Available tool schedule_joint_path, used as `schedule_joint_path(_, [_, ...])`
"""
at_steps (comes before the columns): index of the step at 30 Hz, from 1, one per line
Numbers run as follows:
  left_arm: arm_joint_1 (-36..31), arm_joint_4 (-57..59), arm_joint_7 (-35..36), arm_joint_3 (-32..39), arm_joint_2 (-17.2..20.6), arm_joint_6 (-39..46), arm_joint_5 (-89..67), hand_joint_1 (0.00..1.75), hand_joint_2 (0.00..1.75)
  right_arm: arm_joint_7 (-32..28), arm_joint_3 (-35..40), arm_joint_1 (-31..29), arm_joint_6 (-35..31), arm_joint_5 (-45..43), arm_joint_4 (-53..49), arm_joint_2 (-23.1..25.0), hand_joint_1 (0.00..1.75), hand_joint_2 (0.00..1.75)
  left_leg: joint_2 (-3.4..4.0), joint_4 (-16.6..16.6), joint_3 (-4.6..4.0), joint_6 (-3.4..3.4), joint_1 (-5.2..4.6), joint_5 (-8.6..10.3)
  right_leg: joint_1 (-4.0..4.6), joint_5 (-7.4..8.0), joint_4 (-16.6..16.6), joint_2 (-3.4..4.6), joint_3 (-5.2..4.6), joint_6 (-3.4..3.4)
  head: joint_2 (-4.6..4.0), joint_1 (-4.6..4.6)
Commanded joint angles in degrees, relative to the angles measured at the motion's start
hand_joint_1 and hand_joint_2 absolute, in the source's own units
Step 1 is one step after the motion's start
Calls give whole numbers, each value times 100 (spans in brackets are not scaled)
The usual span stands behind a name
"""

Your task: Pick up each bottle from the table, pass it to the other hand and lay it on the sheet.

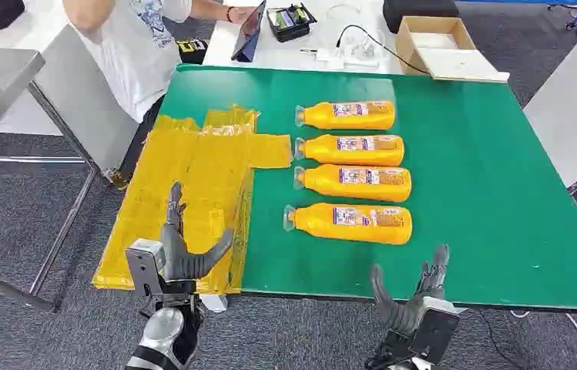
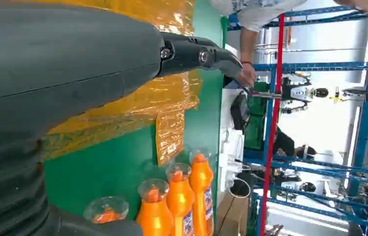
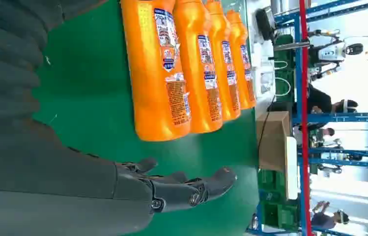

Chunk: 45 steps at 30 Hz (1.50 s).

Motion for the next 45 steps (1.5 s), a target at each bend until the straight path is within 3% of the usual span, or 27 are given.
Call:
schedule_joint_path(1, [-379, 435, 29, -6, 132, -95, 44, 0, 175, 339, 310, -637, 97, 441, 546, -307, 0, 175, 23, -17, 27, 13, -7, 3, -1, 6, -13, 8, 19, -12, 0, 0])
schedule_joint_path(13, [-810, 1117, -76, -60, 115, -88, -215, 0, 175, 1644, 610, -2256, 85, 2501, 1463, -999, 0, 175, 19, -12, 19, 12, -6, 6, -2, 9, -11, 8, 15, -7, 0, 0])
schedule_joint_path(21, [-872, 1190, -44, -45, 109, -209, -320, 0, 175, 2278, 937, -2864, 400, 3301, 2063, -1240, 0, 175, 15, -9, 21, 10, -4, 4, -1, 6, -8, 5, 17, -7, 0, 0])
schedule_joint_path(26, [-877, 1214, -36, -26, 116, -240, -349, 0, 175, 2360, 1043, -3050, 582, 3340, 2224, -1281, 0, 175, 16, -6, 14, 8, -4, 4, 0, 6, -4, 8, 10, -5, 0, 0])
schedule_joint_path(27, [-877, 1214, -36, -26, 116, -240, -349, 0, 175, 2360, 1043, -3050, 582, 3340, 2224, -1281, 0, 175, 31, -27, 45, 19, -10, 8, -3, 12, -21, 11, 35, -14, 0, 0])
schedule_joint_path(38, [-877, 1214, -36, -26, 116, -240, -349, 0, 175, 2360, 1043, -3050, 582, 3340, 2224, -1281, 0, 175, 8, -5, 11, 8, -2, 4, 1, 4, -3, 0, 10, -6, 0, 0])
schedule_joint_path(39, [-877, 1214, -36, -26, 116, -240, -349, 0, 175, 2360, 1043, -3050, 582, 3340, 2224, -1281, 0, 175, 20, -28, 46, 19, -10, 7, -2, 7, -21, -1, 40, -17, 0, 0])
schedule_joint_path(40, [-877, 1214, -36, -26, 116, -240, -349, 0, 175, 2360, 1043, -3050, 582, 3340, 2224, -1281, 0, 175, 10, -8, 17, 9, -4, 4, 0, 4, -6, 0, 15, -7, 0, 0])
schedule_joint_path(45, [-927, 1284, -37, -17, 134, -233, -544, 0, 175, 2774, 1460, -3703, 1377, 3463, 3089, -1475, 0, 175, 26, -13, 26, 15, -8, 6, -3, 10, -9, 11, 19, -10, 0, 0])
